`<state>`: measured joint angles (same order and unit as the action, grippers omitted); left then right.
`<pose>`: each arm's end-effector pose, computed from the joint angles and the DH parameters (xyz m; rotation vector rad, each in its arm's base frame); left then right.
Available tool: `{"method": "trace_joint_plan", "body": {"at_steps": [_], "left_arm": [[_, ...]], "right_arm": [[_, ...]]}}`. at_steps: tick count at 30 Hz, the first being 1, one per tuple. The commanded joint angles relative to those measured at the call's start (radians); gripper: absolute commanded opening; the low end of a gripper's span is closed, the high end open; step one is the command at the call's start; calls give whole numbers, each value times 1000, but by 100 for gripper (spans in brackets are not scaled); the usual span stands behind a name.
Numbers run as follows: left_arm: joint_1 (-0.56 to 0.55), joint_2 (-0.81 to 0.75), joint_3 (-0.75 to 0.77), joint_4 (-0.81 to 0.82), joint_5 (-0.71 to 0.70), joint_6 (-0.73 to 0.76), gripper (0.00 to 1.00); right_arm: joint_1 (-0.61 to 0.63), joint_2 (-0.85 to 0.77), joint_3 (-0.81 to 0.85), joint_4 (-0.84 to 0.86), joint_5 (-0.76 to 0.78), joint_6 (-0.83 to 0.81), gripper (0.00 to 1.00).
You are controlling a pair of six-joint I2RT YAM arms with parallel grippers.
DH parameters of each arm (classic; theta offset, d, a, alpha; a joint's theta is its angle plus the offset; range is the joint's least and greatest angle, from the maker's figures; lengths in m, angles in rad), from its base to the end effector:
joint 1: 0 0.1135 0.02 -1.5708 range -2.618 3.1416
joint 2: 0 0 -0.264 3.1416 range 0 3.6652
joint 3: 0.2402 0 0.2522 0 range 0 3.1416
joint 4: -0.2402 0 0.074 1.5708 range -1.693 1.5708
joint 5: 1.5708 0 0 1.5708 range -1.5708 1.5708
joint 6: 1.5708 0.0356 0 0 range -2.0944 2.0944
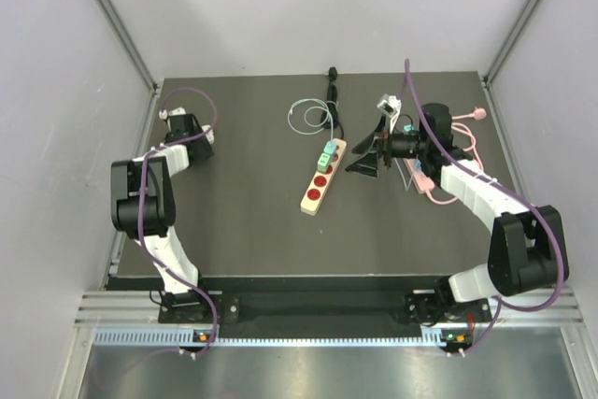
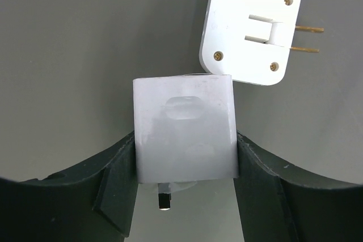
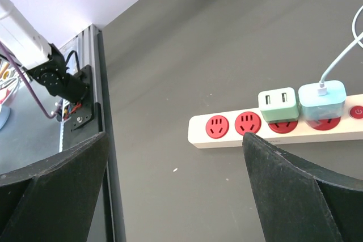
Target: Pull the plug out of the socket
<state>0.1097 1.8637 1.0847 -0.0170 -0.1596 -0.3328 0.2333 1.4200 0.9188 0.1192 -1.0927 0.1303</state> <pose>0.3861 0.0482 0.1589 -0.5915 2.2798 0.0802 0.2922 0.1019 0.2757 -0.8301 1.7564 1.2942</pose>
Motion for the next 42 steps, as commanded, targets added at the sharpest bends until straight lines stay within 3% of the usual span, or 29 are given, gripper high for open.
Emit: {"method": "trace_joint_plan", "body": {"at_steps": [1, 14, 19, 25, 31, 35, 42], "left_arm": [[11, -8, 24, -44, -11, 18, 66], [27, -129, 11, -67, 6, 25, 84], [25, -263, -46, -28, 98, 9, 92], [10, -377, -106, -12, 319, -54, 91], [-102, -405, -132, -31, 527, -29, 85], [-311, -422, -135, -40, 499, 46, 84], [-507, -358, -63, -49, 425, -8, 81]], "right_arm": [[-19, -36, 23, 37, -19, -18, 100], [-34, -46, 22, 37, -18, -24, 100], [-34, -38, 25, 22, -12, -52, 100], [-32, -30, 32, -24, -1, -107, 100], [-34, -30, 48, -84, 30, -182, 100], [-34, -27, 57, -113, 54, -216, 100], [-42, -24, 60, -116, 65, -225, 100]]}}
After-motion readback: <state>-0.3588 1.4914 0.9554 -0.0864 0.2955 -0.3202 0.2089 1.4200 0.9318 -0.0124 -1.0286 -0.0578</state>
